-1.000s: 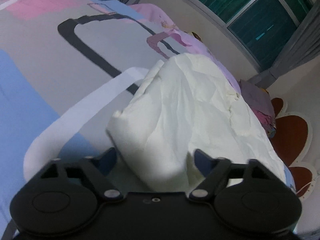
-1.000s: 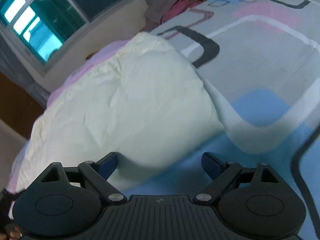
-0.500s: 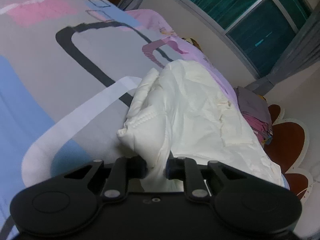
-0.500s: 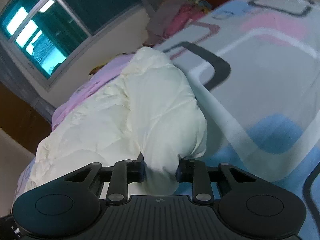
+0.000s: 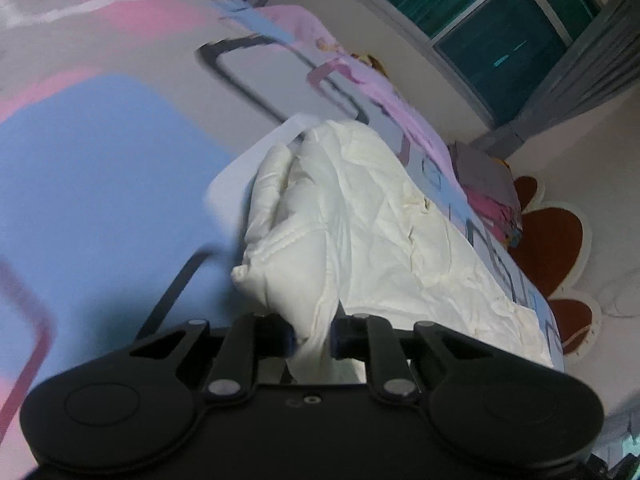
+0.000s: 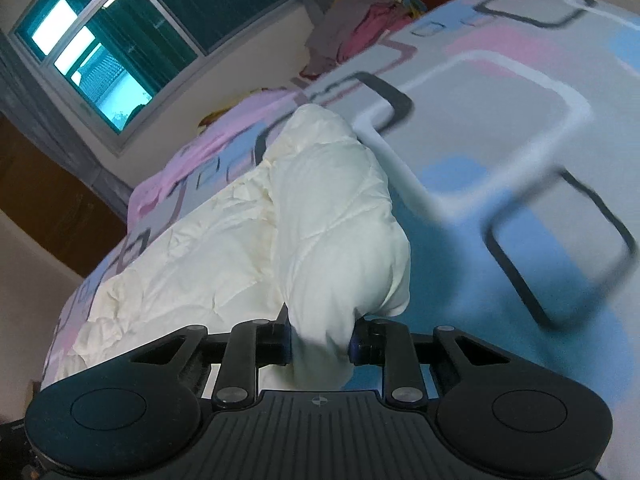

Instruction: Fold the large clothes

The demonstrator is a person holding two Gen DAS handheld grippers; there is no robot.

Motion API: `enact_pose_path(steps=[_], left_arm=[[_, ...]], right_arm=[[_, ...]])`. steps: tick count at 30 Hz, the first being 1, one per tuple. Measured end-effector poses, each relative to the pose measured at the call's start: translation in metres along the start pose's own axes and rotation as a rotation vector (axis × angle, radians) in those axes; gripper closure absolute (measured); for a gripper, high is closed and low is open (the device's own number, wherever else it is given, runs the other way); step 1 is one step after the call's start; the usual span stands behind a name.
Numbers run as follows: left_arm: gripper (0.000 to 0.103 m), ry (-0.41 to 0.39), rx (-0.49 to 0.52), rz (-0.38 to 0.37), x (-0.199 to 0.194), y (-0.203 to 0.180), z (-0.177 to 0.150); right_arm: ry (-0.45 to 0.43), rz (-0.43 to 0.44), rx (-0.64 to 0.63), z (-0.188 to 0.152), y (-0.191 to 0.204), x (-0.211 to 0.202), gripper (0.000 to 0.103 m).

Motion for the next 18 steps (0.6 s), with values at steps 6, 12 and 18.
enact_pose_path(steps=[6,12,18], left_arm=[[0.088,0.031,-0.042,0.0,-0.059,0.027,-0.051],[0.088,0.046,-0.02,-0.012,-0.086,0.039,-0.073],[0.087,0.044,0.035,-0.001,-0.085,0.043,-0.079]], right_arm=[[0.037,-0.018,0.017,-0.057,-0.028,-0.043,0.079],[0.041,-0.028,0.042,-0.09,-0.045,-0.071,0.078],[0.041,-0.041,0.049,-0.103,-0.054,-0.076,0.075]])
Point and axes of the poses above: each gripper's, at about its wrist camera, not at the fingertips, and x roughly the way its jaws point, y to its left, z to its top, the point moved 4 cm from there along x, roughly the way its jaws point, and after that the axes turned 13 degrees about -z, right-handed, at the moved point
